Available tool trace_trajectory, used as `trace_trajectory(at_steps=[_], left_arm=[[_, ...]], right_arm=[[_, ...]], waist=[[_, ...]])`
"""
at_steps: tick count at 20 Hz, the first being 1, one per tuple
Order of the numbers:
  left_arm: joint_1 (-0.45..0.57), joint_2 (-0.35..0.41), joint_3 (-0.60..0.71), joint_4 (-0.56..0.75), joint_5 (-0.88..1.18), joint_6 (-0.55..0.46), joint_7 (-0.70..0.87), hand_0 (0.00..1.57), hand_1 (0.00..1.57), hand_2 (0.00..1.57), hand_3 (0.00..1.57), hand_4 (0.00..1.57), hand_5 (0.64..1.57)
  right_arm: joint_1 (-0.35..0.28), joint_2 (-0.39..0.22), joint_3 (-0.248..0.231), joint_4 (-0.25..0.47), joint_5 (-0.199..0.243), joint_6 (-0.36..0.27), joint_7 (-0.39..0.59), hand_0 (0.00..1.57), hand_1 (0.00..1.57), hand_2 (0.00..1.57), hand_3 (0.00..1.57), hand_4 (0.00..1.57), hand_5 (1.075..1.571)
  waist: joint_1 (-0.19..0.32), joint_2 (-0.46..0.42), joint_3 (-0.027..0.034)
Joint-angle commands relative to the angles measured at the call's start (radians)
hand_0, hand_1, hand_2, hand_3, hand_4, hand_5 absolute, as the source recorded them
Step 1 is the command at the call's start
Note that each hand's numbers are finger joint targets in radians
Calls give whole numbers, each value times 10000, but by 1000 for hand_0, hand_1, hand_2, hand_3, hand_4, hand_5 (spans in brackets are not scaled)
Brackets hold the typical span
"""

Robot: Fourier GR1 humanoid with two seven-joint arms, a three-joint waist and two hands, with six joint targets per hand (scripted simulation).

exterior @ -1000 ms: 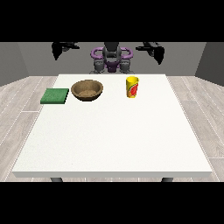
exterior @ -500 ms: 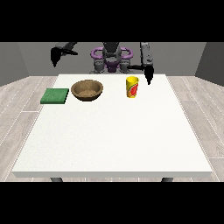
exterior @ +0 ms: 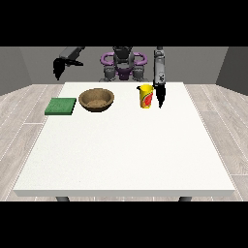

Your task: Pick the cup and pour the ball into the bowl, then pick the bowl and place it on the pad

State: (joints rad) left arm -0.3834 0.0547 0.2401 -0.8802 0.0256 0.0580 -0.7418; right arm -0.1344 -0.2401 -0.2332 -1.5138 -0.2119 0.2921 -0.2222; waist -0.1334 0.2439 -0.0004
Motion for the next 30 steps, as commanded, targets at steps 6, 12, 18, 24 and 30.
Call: trace_trajectory(at_steps=[6, 12, 18, 24, 30], left_arm=[[-1094, 270, 251, 2139, 104, 11, -1327, 0, 0, 0, 0, 0, 1523], [-1611, 229, -86, 2839, -945, 2132, -1602, 1018, 1018, 1101, 888, 1467, 776], [-728, -270, -225, 2826, -1528, 3688, -2405, 1323, 1323, 1571, 1571, 1477, 1250], [-997, 132, -1476, 2348, -2821, 4029, 387, 1341, 1341, 1571, 1571, 1532, 1304], [-2780, 3414, -1751, 2442, -4279, 3646, 3155, 1450, 1450, 1571, 1571, 1571, 1291]], right_arm=[[-267, -211, -294, 1280, 242, 360, -1101, 0, 0, 0, 0, 0, 1571], [-585, -24, 43, 522, 279, 125, -614, 0, 0, 0, 0, 0, 1570], [-574, -809, -581, 680, -263, 724, -435, 0, 0, 0, 0, 0, 1570], [-492, -977, -689, 1805, -378, 632, 795, 0, 0, 0, 0, 0, 1570], [-330, -904, -660, 2376, -70, 611, 356, 0, 0, 0, 0, 0, 1569]], waist=[[131, 396, 1], [-589, 549, 0], [-788, 604, 0], [-28, -1852, 19], [182, -2128, 46]])
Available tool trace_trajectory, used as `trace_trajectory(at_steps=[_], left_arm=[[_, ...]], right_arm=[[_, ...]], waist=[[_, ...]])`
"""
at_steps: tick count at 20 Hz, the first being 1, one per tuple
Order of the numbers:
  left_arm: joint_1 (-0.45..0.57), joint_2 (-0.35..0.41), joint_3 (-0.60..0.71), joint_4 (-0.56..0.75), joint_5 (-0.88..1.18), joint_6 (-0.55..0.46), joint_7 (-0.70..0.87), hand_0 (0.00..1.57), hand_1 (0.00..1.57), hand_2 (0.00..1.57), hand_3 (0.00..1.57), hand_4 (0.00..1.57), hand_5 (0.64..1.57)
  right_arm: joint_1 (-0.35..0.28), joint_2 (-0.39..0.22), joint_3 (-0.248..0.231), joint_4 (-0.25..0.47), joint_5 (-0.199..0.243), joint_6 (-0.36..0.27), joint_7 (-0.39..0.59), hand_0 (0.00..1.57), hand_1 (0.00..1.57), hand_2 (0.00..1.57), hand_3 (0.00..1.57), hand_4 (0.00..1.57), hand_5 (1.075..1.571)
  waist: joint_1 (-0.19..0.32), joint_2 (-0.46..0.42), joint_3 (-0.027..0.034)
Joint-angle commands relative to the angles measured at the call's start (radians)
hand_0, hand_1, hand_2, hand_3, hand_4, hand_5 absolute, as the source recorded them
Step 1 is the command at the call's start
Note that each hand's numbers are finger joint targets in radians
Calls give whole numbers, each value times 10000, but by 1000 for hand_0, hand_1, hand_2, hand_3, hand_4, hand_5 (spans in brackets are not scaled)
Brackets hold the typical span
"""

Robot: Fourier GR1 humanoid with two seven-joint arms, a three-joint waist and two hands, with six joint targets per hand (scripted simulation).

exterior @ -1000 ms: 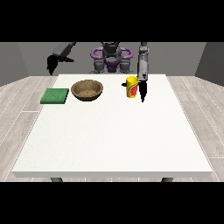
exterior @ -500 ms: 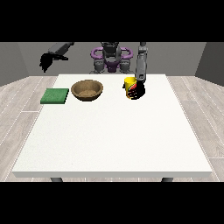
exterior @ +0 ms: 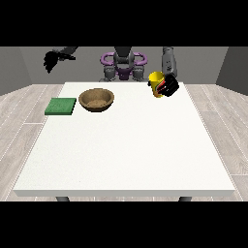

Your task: Pick the cup and pour the ball into the bowl, then pick the bowl and place it on the pad

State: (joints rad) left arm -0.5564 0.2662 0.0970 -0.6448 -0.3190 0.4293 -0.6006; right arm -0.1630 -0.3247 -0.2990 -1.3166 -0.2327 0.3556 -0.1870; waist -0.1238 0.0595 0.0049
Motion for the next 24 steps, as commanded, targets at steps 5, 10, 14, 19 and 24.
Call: trace_trajectory(at_steps=[5, 10, 14, 19, 24], left_arm=[[-1733, 955, -1365, 89, -2225, 201, 3628, 1486, 1486, 1571, 1571, 1571, 1274], [-1844, 149, -1709, -558, -2815, 420, 4280, 1486, 1486, 1571, 1571, 1571, 1274], [-2309, -97, -2557, -281, -4349, 966, 5936, 1490, 1490, 1571, 1571, 1512, 1267], [-3234, -424, -3987, 161, -6626, 931, 7978, 1537, 1537, 1571, 1571, 1571, 1165], [-3905, -1174, -5475, 404, -8576, 127, 9255, 1538, 1538, 1571, 1571, 1485, 1334]], right_arm=[[119, -134, -217, 1150, 112, 314, -696, 0, 0, 0, 0, 0, 1569], [-82, -302, -450, 2001, 225, 491, -1467, 0, 0, 0, 0, 0, 1568], [-296, -298, -385, 1906, -62, 470, -567, 0, 0, 0, 0, 0, 1569], [-195, -252, -248, 2193, 152, 590, -861, 0, 0, 0, 0, 0, 1570], [-228, -603, -434, 2695, 38, 973, -938, 0, 0, 0, 0, 0, 1571]], waist=[[71, -475, -28], [456, -116, -42], [191, -639, -41], [-5, -1149, -21], [-44, -1343, -19]])
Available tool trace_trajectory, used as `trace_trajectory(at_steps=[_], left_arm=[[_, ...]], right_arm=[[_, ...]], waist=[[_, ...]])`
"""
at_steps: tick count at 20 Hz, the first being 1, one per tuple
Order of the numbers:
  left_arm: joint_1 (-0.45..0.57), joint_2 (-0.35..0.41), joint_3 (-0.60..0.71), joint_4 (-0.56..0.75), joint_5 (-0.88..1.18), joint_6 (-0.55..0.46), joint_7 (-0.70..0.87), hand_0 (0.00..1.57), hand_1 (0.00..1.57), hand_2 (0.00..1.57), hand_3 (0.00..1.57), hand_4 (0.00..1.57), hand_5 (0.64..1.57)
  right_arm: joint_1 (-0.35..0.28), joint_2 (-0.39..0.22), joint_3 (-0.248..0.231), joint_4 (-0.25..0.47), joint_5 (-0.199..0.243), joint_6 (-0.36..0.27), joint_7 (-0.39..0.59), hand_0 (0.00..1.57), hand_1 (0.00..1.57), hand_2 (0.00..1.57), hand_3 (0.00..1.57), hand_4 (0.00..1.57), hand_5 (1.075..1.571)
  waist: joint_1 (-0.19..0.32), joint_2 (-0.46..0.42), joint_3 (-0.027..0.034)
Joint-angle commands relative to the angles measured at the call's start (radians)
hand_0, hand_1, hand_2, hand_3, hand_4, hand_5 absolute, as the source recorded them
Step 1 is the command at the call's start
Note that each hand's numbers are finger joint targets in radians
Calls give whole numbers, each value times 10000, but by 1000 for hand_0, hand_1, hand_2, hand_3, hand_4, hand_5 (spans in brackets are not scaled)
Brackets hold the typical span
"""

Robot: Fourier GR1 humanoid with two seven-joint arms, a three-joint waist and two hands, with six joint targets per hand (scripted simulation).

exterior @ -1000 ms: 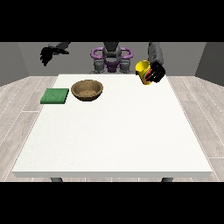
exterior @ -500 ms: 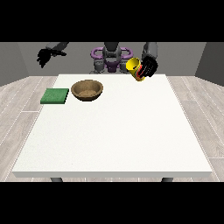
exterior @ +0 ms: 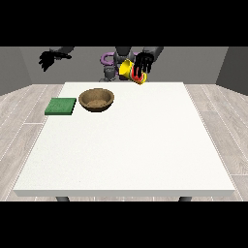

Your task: Pick the cup and pour the ball into the bowl, then pick the bowl and place it on the pad

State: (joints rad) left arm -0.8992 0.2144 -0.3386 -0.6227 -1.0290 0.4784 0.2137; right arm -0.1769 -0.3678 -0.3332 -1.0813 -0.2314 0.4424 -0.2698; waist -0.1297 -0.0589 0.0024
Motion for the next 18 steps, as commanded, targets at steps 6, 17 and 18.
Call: trace_trajectory(at_steps=[6, 17, 18], left_arm=[[-1127, -1210, -2715, 647, -3350, -1774, 1451, 1498, 1498, 1571, 1571, 1571, 1056], [-1597, -1826, -5139, 853, -6309, -3892, 1415, 1451, 1451, 1571, 1571, 1529, 1143], [-1388, -1609, -4915, 1098, -6244, -4021, 1218, 1449, 1449, 1571, 1571, 1529, 1137]], right_arm=[[-613, -328, -133, 548, -105, 293, -76, 0, 0, 0, 0, 0, 1571], [-326, -580, -399, 1395, 70, 394, -734, 0, 0, 0, 0, 0, 1571], [-86, -268, -66, 810, 203, 271, -534, 0, 0, 0, 0, 0, 1571]], waist=[[-127, 252, -6], [542, 95, -12], [24, -131, -21]])
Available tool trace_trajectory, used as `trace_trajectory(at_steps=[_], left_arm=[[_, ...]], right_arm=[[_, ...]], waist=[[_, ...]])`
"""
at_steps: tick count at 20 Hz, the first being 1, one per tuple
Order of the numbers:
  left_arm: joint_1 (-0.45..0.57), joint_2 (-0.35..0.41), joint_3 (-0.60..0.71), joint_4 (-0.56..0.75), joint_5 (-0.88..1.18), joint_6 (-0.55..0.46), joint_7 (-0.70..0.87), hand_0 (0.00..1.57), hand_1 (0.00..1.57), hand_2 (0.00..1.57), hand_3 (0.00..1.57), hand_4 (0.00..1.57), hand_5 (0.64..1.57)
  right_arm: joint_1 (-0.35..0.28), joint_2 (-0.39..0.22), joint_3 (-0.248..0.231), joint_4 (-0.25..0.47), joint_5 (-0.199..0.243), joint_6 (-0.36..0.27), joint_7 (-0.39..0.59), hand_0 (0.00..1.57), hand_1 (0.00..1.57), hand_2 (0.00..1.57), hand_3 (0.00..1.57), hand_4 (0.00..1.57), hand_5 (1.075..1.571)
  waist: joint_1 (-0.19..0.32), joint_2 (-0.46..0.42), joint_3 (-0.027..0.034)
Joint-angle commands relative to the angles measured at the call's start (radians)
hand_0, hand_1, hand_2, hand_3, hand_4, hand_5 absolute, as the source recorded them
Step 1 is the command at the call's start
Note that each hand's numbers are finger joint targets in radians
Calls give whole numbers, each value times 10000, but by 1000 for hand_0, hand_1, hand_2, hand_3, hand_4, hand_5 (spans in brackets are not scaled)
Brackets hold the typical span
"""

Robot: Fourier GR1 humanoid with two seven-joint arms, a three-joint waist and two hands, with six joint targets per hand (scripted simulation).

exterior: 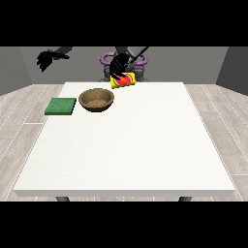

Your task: Pick the cup and pour the ball into the bowl, then pick the bowl and place it on the pad

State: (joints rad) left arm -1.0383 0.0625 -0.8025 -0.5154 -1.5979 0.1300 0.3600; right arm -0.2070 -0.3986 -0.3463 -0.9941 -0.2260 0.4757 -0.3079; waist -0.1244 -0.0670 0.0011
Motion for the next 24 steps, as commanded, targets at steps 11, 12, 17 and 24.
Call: trace_trajectory(at_steps=[11, 12, 17, 24], left_arm=[[1384, 170, 4586, -2151, 3717, 2287, 413, 1296, 1296, 1571, 1571, 1571, 1156], [1586, 153, 5061, -2389, 4322, 2529, 170, 1236, 1236, 1543, 1425, 1513, 1196], [3191, -608, 6764, -3771, 8020, 3954, -714, 0, 0, 0, 0, 630, 1569], [5014, -622, 6964, -5974, 13215, 3077, -3998, 0, 0, 0, 0, 0, 1563]], right_arm=[[456, -114, -500, 205, -478, -179, 574, 0, 0, 0, 0, 0, 1568], [584, -132, -464, 170, -434, -217, 724, 0, 0, 0, 0, 0, 1567], [22, 414, -226, -138, -417, -521, 587, 0, 0, 0, 0, 351, 1568], [-577, 1528, 218, -568, 182, -2073, 426, 0, 0, 0, 0, 252, 1571]], waist=[[1176, -96, -124], [1217, -232, -131], [1179, 1061, -273], [1627, 1770, -126]])
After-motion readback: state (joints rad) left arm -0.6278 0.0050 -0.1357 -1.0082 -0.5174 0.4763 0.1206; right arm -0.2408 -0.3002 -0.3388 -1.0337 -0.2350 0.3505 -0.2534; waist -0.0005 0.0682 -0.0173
